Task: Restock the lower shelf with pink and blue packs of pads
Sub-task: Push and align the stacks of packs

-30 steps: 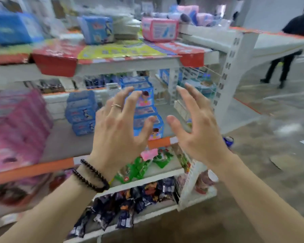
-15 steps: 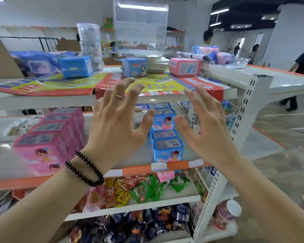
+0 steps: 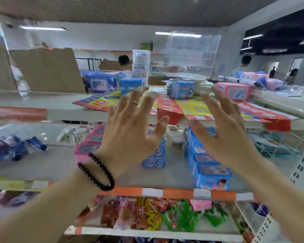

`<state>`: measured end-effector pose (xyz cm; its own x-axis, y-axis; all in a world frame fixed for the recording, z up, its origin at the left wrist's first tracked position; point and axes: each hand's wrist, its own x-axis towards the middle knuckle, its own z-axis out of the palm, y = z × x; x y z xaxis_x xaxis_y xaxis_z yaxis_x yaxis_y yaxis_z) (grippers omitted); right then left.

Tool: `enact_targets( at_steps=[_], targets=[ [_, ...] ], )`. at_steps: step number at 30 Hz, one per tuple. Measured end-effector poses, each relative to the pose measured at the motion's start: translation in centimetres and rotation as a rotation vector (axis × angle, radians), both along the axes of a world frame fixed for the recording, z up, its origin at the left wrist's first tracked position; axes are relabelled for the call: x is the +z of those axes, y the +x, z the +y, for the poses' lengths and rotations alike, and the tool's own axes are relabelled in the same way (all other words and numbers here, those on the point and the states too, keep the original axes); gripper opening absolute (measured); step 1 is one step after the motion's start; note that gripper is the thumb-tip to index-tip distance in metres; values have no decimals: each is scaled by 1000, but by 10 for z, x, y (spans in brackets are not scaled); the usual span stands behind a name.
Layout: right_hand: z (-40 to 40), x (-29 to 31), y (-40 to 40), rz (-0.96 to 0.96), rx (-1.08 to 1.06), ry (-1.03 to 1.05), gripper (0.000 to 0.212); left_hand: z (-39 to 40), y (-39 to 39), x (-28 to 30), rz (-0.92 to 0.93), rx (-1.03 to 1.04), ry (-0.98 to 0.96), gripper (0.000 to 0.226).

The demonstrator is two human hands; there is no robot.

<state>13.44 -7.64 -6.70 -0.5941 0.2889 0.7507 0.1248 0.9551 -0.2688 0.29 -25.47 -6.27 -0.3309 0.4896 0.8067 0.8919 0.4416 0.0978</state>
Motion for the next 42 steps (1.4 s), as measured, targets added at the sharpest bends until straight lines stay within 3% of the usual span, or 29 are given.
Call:
enact_targets(
  at_steps=[6, 13, 20, 26, 31, 34, 38, 42],
  targets=[
    [23, 34, -39, -43, -39, 48, 72, 26, -24, 22, 33, 11, -21, 60],
    [123, 63, -87, -116, -90, 49, 67, 109, -70, 54, -10, 47, -115, 61],
    [229, 101, -142, -396, -145, 125, 88, 209, -113, 86, -63, 109, -284, 60],
    [297, 107, -205, -617, -126, -34, 89, 284, -169, 89, -318, 89, -345, 68],
    [356, 88, -269, -712, -141, -40, 68, 329, -217, 80, -495, 162, -487, 84],
    [393, 68, -303, -753, -135, -57, 63, 343, -237, 66, -552, 196, -560, 41],
    [349, 61, -282, -736, -34, -288, 17, 355, -247, 51, -618, 89, -481, 42],
    [346, 63, -288, -571, 9, -386, 18, 357, -249, 51, -678, 26, -349, 24]
  ],
)
